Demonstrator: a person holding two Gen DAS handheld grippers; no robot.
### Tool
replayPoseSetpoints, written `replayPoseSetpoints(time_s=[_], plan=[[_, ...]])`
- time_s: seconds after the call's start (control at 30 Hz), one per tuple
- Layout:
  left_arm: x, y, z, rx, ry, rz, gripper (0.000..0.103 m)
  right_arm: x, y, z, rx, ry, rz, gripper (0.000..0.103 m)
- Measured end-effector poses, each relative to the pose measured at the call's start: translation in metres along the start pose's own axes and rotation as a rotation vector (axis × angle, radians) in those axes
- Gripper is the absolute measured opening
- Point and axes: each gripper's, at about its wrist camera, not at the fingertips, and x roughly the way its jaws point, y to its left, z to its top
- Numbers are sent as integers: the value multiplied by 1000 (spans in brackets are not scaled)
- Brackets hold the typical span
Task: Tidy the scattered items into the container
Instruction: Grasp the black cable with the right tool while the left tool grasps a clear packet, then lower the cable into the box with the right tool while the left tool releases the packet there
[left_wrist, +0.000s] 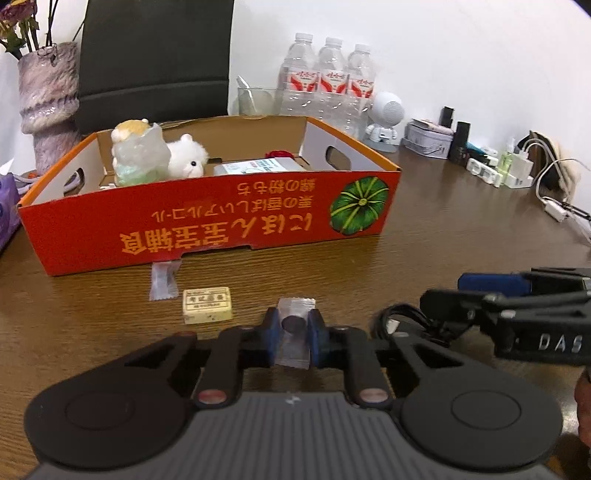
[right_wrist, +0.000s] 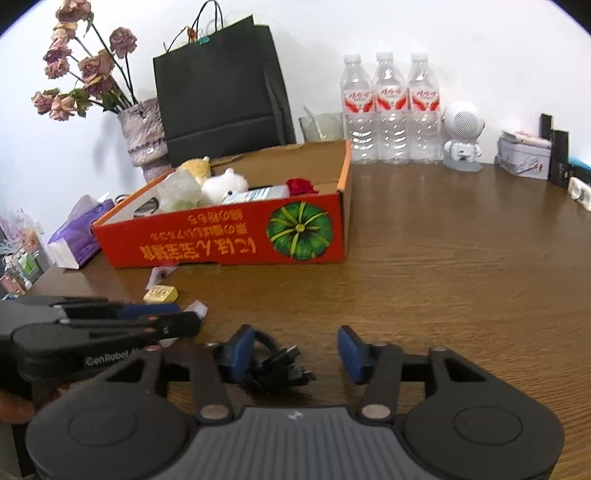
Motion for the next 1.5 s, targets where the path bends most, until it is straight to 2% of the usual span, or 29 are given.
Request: replayPoseSetpoints(time_s=[0.1, 0.3, 0.33, 0.43, 0.5, 0.57, 0.67, 0.93, 1.07, 1.2, 1.33, 1.5], plan=[[-2, 3, -1, -7, -5, -4, 16, -5, -1, 1, 5, -12, 18, 75], [-8, 13, 0, -32, -27, -3, 15, 5, 17, -5, -68, 24, 28, 74], [-10, 15, 0, -34, -32, -1, 15, 8, 20, -6, -79, 34, 27, 72], [-14, 18, 1, -45, -42, -3, 15, 13, 30, -12, -131, 53, 23, 60], [-16, 22, 0, -55, -43, -6, 15, 12, 41, -17, -207, 51, -9, 46], [-19, 25, -1, -67, -43, -9, 15, 10, 45, -19, -223, 46, 15, 33], [-25, 32, -4, -82, -49, -8, 15, 8, 51, -21, -250, 37, 8, 28], [-45, 49, -9, -129, -84, -6, 15, 0, 58, -21, -241, -11, -8, 28], [-60, 51, -3, -120, -130, -15, 15, -8, 63, -14, -221, -59, -12, 27], [-70, 57, 13, -92, -176, -2, 15, -15, 69, 7, -191, -113, 14, 27], [-74, 68, 43, -90, -230, 18, 15, -12, 80, 38, -193, -150, 31, 27], [-66, 89, 78, -159, -312, 33, 16, 9, 89, 79, -163, -200, 24, 27]])
